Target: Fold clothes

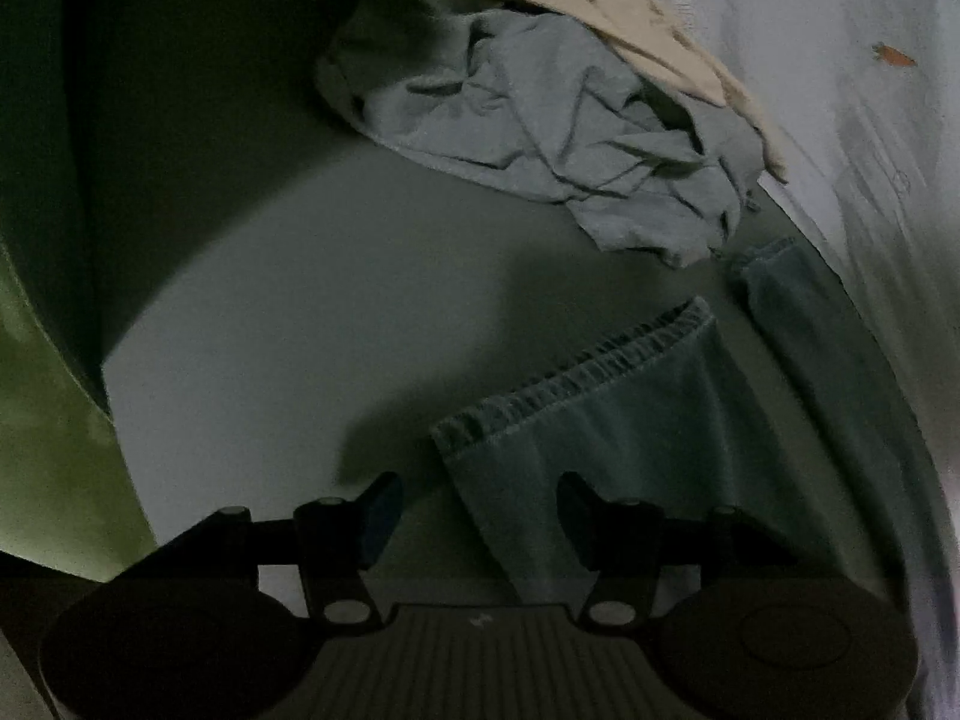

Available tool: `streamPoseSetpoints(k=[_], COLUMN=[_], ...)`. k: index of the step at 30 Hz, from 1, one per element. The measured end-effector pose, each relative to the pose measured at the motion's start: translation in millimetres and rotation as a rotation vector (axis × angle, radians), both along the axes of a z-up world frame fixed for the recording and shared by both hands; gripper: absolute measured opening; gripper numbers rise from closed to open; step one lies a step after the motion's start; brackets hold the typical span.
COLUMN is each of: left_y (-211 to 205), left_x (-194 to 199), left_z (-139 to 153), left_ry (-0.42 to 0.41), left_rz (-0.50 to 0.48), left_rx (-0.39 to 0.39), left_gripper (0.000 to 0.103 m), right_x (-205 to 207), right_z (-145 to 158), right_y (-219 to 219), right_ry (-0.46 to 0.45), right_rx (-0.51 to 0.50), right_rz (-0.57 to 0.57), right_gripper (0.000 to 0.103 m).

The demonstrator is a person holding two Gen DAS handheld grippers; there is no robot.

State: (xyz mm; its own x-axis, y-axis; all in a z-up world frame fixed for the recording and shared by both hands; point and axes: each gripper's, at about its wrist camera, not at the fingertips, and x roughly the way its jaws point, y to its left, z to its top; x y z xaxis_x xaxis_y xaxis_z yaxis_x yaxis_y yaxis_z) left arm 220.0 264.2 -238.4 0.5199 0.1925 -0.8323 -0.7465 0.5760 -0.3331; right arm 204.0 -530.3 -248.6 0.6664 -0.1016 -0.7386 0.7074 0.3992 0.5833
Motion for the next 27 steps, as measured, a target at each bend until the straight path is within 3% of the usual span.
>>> streamPoseSetpoints(k=[5,8,10,14,19,24,27], left_y=[2.1,-2.7,-4.5,-6.1,-20.4,-33.8,-33.2], left_x=[7.0,18.4,23.7,21.2,22.3,22.2,26.8], left_z=[-2.1,0.0,3.0,21.7,72.8,122.6,122.6], left_ry=[-0.035,-0.036,-0.039,-0.109,-0.212,-0.339,-0.329], left_rz=[0.007,-0.004,-0.010,-0.007,-0.064,-0.066,-0.047], left_rx=[0.027,0.090,0.112,0.124,0.235,0.284,0.276], left_gripper=[0.055,0.017,0.009,0.006,0.006,0.006,0.006], right_x=[-2.1,-2.9,-1.3,7.8,-5.1,-17.3,-18.2], right_z=[-0.9,-1.5,-0.1,11.7,45.6,84.9,85.8], right_y=[0.0,-1.8,-3.5,-1.8,-5.6,-13.5,-16.3], right_ry=[-0.011,-0.016,-0.007,0.025,-0.147,-0.315,-0.318], right_rx=[0.012,0.032,0.050,0.009,0.045,0.073,0.067], right_rz=[-0.015,-0.024,-0.035,0.013,-0.002,-0.032,-0.037], right_gripper=[0.007,0.007,0.007,0.007,0.006,0.006,0.005])
